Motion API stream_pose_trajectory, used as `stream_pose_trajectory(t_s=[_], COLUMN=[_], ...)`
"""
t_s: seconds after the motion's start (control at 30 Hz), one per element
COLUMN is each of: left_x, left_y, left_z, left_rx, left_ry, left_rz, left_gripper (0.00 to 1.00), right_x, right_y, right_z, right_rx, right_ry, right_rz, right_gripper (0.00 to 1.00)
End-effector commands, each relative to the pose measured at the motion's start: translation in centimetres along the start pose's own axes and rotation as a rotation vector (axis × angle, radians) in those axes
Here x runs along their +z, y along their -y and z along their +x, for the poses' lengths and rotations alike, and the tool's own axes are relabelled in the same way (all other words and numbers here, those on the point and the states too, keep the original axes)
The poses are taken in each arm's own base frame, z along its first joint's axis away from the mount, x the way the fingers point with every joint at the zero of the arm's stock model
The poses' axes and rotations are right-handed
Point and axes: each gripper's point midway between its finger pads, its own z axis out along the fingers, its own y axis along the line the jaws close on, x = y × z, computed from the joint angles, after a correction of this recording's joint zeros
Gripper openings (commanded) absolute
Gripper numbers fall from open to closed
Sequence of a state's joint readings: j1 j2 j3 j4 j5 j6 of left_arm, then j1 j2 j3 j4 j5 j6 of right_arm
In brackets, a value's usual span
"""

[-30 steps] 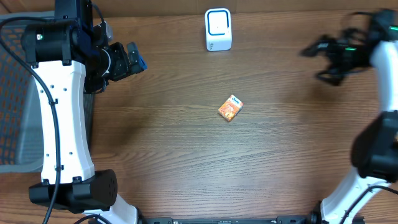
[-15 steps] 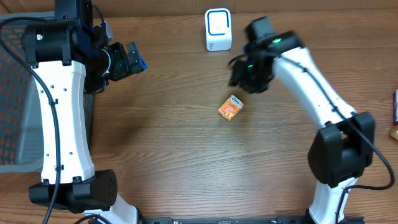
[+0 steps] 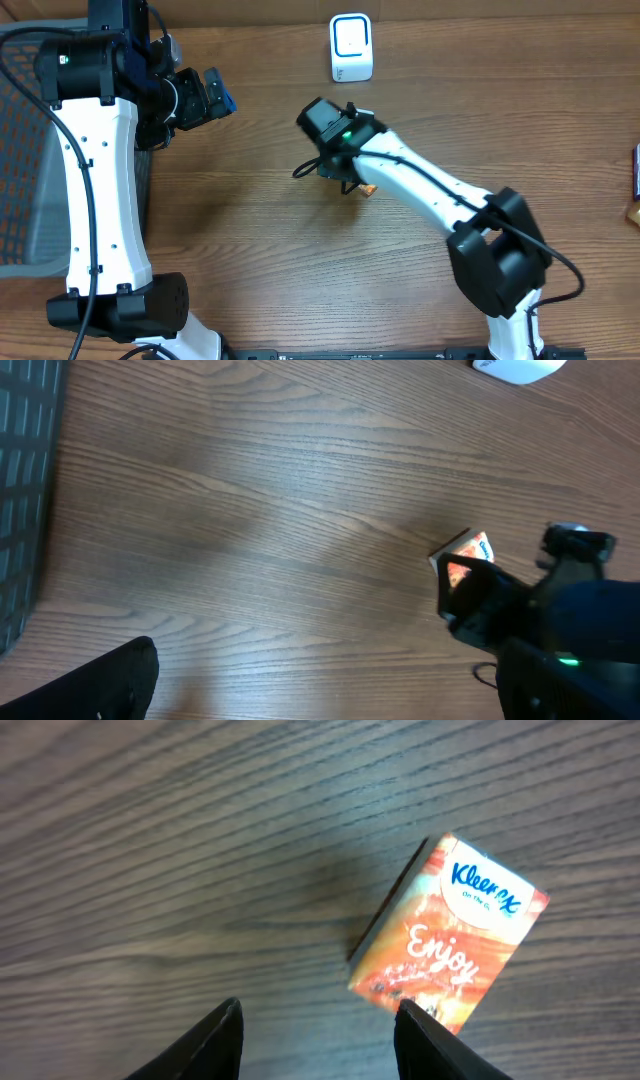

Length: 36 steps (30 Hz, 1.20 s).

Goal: Scan the item barcode
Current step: 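Reach the right gripper down to the orange Kleenex pack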

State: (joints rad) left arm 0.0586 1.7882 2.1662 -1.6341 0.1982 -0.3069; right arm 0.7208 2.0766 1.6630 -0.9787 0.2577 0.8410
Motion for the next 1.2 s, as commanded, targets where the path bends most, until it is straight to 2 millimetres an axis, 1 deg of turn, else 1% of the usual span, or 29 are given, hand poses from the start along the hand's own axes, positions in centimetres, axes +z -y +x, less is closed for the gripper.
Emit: stream_pose_trajectory(t_s=[0.0, 0.03, 0.13, 0.27, 0.4, 0.47, 0.57, 0.63, 0.67, 0.73, 0.77, 0.83, 0.9, 1.07, 1.17], left_x=[0.4, 0.4, 0.4, 0.4, 0.4, 0.4, 0.4, 0.4, 0.4, 0.4, 0.4, 0.4, 0.4, 0.4, 0.4], left_y=[0.2, 0.2, 0.2, 0.2, 0.2, 0.2, 0.2, 0.2, 0.2, 0.2, 0.2, 0.2, 0.2, 0.2, 0.2], left_z=[0.0, 0.0, 0.0, 0.0, 0.0, 0.0, 0.0, 0.0, 0.0, 0.0, 0.0, 0.0, 0.0, 0.0, 0.0], left_rx=[0.019, 0.019, 0.019, 0.019, 0.019, 0.019, 0.019, 0.019, 0.019, 0.019, 0.019, 0.019, 0.019, 0.019, 0.019], left_ry=[-0.012, -0.012, -0.012, -0.012, -0.012, -0.012, -0.012, -0.012, -0.012, -0.012, -0.012, -0.012, -0.012, -0.012, -0.012], left_rz=[0.0, 0.0, 0.0, 0.0, 0.0, 0.0, 0.0, 0.0, 0.0, 0.0, 0.0, 0.0, 0.0, 0.0, 0.0], left_gripper=[1.0, 1.0, 1.0, 1.0, 1.0, 1.0, 1.0, 1.0, 1.0, 1.0, 1.0, 1.0, 1.0, 1.0, 1.0], right_x=[1.8, 2.6, 3.7, 4.6, 5.4, 5.2, 4.3, 3.1, 2.3, 2.0, 2.0, 2.1, 2.2, 3.2, 4.2], right_y=[2.2, 2.5, 2.8, 3.1, 3.9, 4.7, 5.4, 5.3, 4.9, 4.6, 4.6, 4.6, 4.6, 5.1, 5.6], right_z=[-1.8, -2.0, -1.8, -1.3, -0.5, -0.3, -0.5, -1.0, -1.4, -1.6, -1.5, -1.3, -1.2, -0.4, 0.3], right_rx=[0.004, 0.002, -0.002, -0.013, -0.032, -0.037, -0.042, -0.044, -0.042, -0.038, -0.037, -0.036, -0.036, -0.017, -0.016], right_ry=[0.148, 0.161, 0.151, 0.138, 0.107, 0.087, 0.063, 0.06, 0.056, 0.054, 0.051, 0.039, 0.034, 0.025, 0.016], right_rz=[0.162, 0.188, 0.209, 0.231, 0.273, 0.301, 0.333, 0.336, 0.329, 0.317, 0.315, 0.312, 0.31, 0.328, 0.339], right_gripper=[0.5, 0.5, 0.5, 0.5, 0.5, 0.46, 0.4, 0.37, 0.29, 0.23, 0.22, 0.23, 0.36, 0.37, 0.37])
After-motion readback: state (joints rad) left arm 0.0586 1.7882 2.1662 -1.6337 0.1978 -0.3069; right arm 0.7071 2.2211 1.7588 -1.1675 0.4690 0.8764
